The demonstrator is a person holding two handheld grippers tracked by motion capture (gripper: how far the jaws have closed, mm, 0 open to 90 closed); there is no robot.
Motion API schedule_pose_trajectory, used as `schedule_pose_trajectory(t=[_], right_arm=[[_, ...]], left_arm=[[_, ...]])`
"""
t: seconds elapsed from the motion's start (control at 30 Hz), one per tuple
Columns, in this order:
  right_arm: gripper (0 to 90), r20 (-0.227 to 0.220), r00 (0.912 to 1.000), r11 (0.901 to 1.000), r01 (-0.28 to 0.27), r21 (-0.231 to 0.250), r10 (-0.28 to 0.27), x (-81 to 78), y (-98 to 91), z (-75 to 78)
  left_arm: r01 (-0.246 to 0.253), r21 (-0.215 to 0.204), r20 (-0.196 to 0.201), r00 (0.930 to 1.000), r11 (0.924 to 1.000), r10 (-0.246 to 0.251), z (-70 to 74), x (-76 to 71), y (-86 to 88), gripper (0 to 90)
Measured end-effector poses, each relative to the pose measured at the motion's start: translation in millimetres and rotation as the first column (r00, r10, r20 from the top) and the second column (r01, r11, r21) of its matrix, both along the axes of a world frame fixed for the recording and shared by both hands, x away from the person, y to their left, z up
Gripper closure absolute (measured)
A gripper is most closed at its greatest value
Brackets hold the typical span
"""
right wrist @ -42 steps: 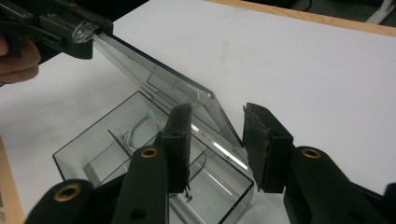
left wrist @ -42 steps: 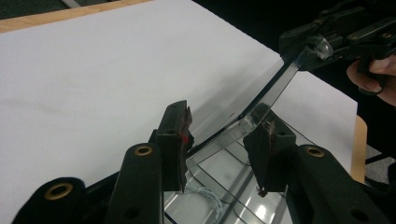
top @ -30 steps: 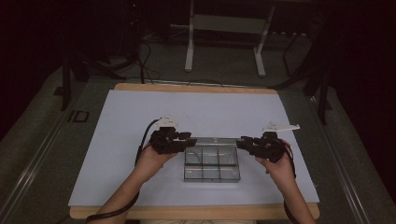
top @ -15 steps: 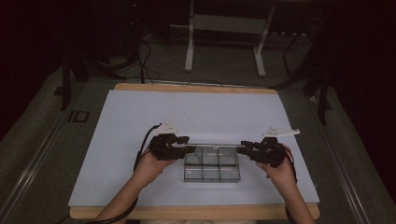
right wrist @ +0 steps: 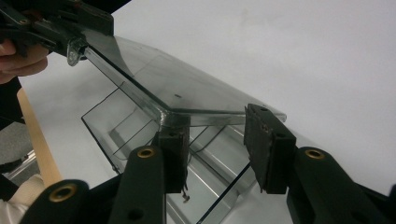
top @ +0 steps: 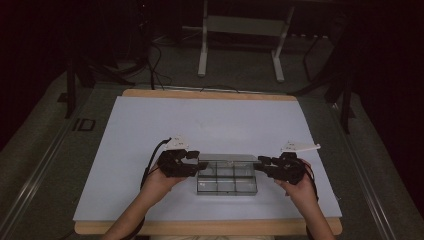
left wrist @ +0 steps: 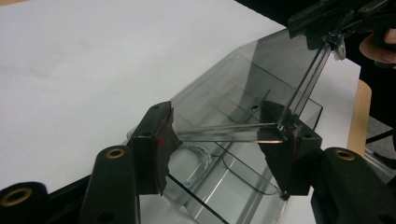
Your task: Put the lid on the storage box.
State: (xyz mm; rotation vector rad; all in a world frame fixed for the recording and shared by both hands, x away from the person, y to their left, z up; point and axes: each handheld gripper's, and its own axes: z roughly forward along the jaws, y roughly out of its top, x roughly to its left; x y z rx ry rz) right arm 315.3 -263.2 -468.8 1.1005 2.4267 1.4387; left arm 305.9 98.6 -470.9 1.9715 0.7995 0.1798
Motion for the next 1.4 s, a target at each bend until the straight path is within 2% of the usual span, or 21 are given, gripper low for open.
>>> schedule_pose_trajectory(t=[0.13,0.33,0.67,0.77,0.93,1.2,1.4], right_arm=[[59.2,-0.008,1.0000,1.0000,0.002,0.000,-0.002,-0.8,-0.9,-5.0],[56.9,-0.024,0.9997,0.9999,0.010,-0.005,-0.010,-2.0,-2.5,-11.5],[56.5,-0.045,0.9988,0.9998,0.018,-0.003,-0.018,-5.8,-5.2,-19.2],[56.1,-0.046,0.9988,0.9998,0.018,-0.007,-0.018,-6.8,-5.8,-20.1],[55.9,-0.062,0.9977,0.9996,0.025,-0.011,-0.026,-6.2,-8.4,-25.3],[54.9,-0.080,0.9958,0.9990,0.043,-0.014,-0.044,-5.9,-14.9,-31.5],[54.0,-0.092,0.9945,0.9987,0.049,-0.013,-0.050,-6.9,-17.7,-35.3]], left_arm=[[0.005,0.009,0.000,1.0000,0.9999,-0.005,-2.6,-2.8,-0.4,45.7],[-0.001,0.036,0.008,1.0000,0.9993,0.001,-8.2,-6.0,0.8,39.7],[-0.002,0.081,0.008,1.0000,0.9967,0.001,-13.4,-11.4,2.7,39.2],[-0.012,0.084,0.008,0.9999,0.9964,0.012,-15.1,-12.9,5.5,39.2],[-0.027,0.076,-0.014,0.9995,0.9967,0.028,-20.1,-12.9,12.6,39.2],[-0.027,0.070,-0.040,0.9988,0.9972,0.029,-28.2,-12.6,16.3,39.2],[-0.028,0.078,-0.039,0.9988,0.9966,0.031,-31.8,-15.5,17.8,39.2]])
